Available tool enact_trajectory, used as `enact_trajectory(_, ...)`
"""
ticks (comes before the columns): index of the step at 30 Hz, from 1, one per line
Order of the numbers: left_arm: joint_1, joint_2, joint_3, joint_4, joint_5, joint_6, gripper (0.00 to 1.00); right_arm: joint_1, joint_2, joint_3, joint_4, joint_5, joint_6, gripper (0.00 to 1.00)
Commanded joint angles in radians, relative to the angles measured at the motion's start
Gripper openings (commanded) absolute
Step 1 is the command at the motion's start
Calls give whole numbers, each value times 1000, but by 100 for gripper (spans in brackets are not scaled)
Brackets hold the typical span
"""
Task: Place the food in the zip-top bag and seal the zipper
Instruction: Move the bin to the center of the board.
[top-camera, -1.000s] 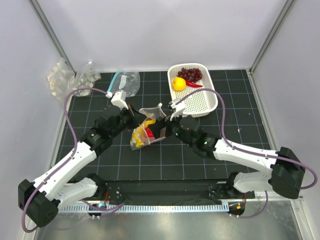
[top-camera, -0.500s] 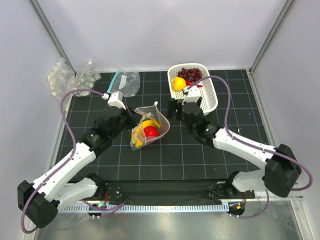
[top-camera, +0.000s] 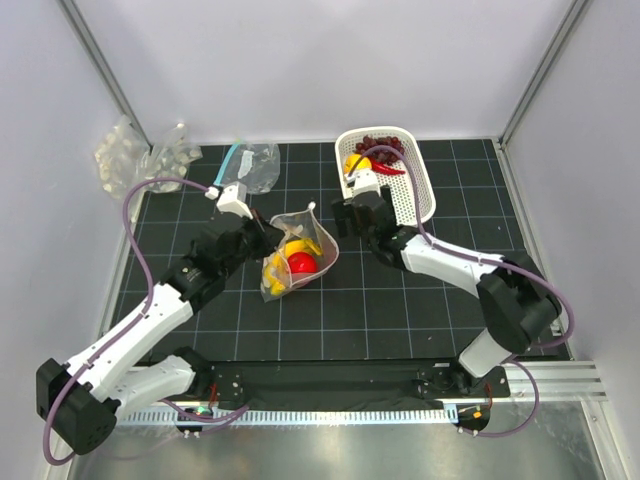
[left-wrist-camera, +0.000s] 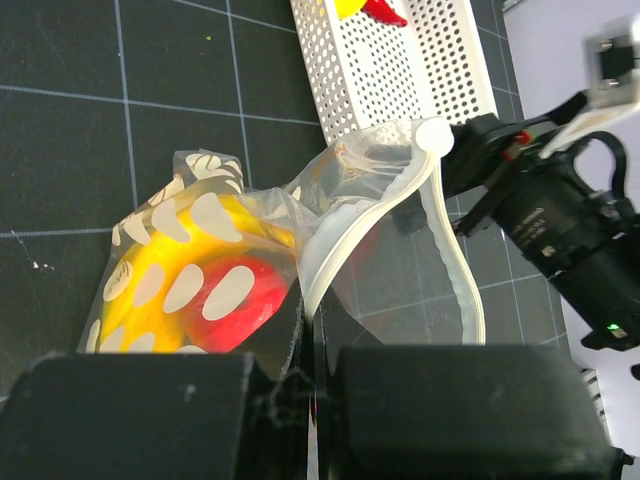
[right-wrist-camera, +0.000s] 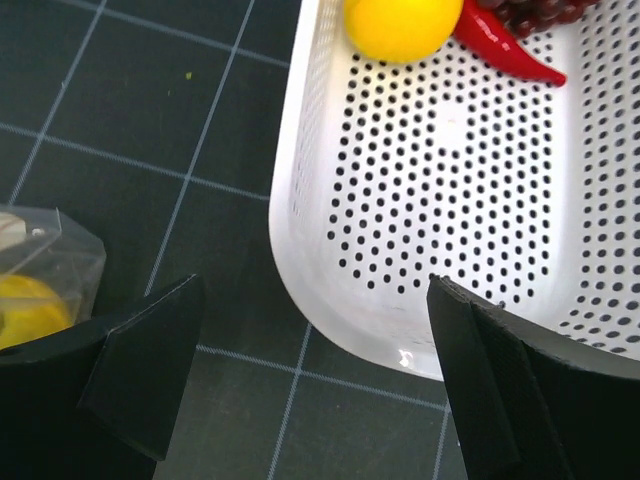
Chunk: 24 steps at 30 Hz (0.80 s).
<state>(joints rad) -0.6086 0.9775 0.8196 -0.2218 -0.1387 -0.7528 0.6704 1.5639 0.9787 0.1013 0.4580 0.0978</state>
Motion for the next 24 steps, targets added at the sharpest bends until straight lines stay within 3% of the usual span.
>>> enact_trajectory(1, -3, 12, 21, 16, -2, 0, 1, -2, 48, 57, 29, -70, -93, 100)
enact_trajectory(8, -3, 13, 21, 16, -6, 3, 1, -12, 136, 149, -83, -67, -84, 99)
enact_trajectory(15, -2, 13, 20, 16, -7, 4, 1, -29, 174, 210, -204, -90, -43, 90)
enact_trajectory(19, -3, 12, 21, 16, -7, 4, 1, -46, 200, 242, -258, -116, -17, 77)
enact_trajectory(21, -3, 13, 21, 16, -9, 4, 1, -54, 215, 262, -285, -124, -9, 64)
enact_trajectory(24, -3, 15, 21, 16, -7, 4, 1, -55, 223, 276, -310, -133, 2, 59)
